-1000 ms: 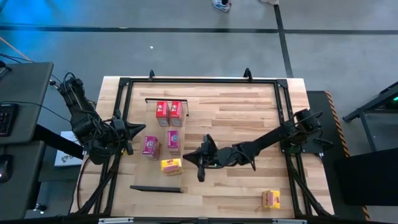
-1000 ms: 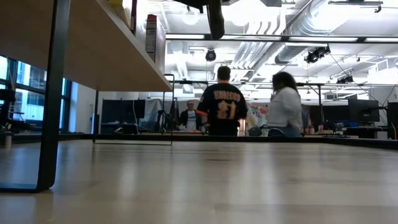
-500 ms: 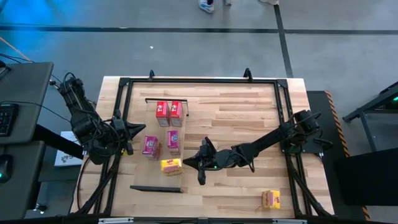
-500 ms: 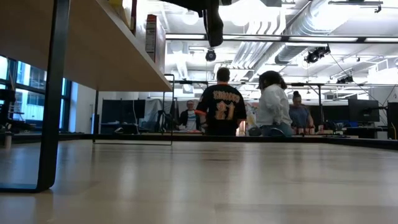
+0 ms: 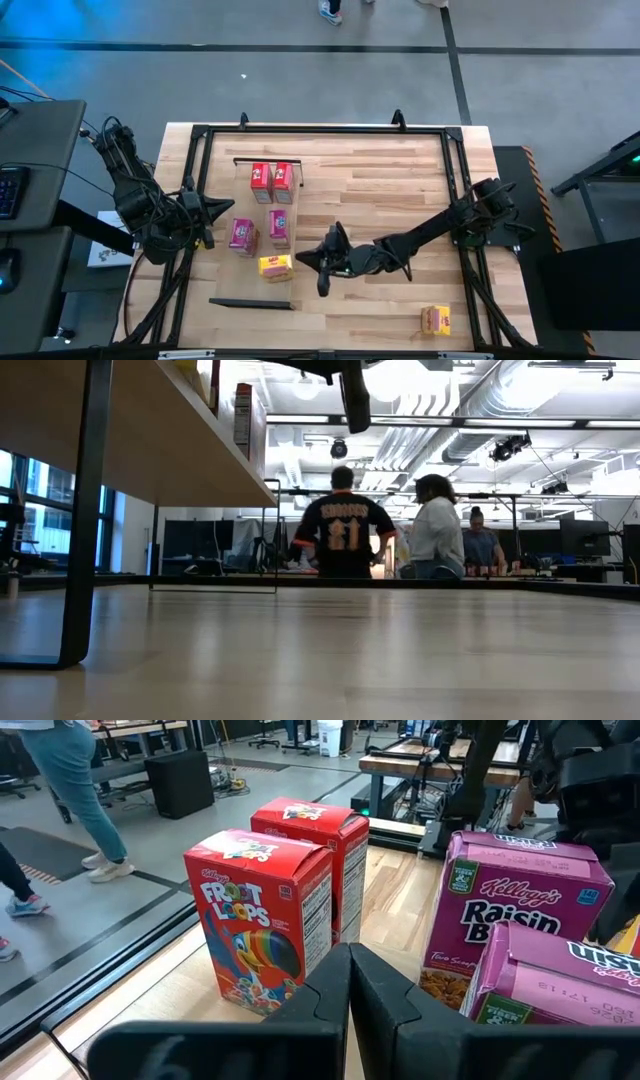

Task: Stack cereal on shelf
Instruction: Put the top yellow cereal box on the shelf

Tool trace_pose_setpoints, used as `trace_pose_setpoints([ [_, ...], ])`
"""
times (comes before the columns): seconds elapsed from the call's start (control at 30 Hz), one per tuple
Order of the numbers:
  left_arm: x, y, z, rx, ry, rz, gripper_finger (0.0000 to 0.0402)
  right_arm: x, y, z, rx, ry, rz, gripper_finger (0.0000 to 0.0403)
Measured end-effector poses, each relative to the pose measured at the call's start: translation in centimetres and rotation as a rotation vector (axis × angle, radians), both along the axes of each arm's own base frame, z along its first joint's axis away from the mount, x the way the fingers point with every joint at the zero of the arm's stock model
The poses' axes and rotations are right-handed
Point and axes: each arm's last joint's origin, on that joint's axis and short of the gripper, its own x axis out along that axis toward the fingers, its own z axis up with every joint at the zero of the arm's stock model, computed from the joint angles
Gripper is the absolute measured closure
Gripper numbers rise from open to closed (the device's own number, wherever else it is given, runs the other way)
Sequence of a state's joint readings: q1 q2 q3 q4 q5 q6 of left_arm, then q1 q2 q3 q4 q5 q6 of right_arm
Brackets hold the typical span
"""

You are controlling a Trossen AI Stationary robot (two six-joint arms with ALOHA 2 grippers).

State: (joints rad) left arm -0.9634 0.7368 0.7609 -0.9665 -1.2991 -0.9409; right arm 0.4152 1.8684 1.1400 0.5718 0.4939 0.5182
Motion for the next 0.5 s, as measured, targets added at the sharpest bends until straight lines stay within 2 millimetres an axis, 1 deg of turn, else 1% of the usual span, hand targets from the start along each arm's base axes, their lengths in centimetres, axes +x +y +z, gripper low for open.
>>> trace_pose_setpoints([
  [0.13,0.0,0.0,0.0,0.001,-0.002,0.001,0.0401,0.9,0.3,-0.3,0.014,-0.030,-0.004,0.0403],
  [0.27,0.0,0.0,0.0,0.001,-0.003,0.002,0.0402,2.0,0.8,0.2,-0.003,-0.015,0.001,0.0403],
  [0.37,0.0,0.0,0.0,-0.001,0.000,-0.001,0.0402,2.3,0.9,1.0,-0.024,-0.007,-0.013,0.0403],
  [0.5,0.0,0.0,0.0,-0.002,0.003,-0.003,0.0401,2.4,1.2,1.4,-0.019,-0.006,-0.006,0.0403],
])
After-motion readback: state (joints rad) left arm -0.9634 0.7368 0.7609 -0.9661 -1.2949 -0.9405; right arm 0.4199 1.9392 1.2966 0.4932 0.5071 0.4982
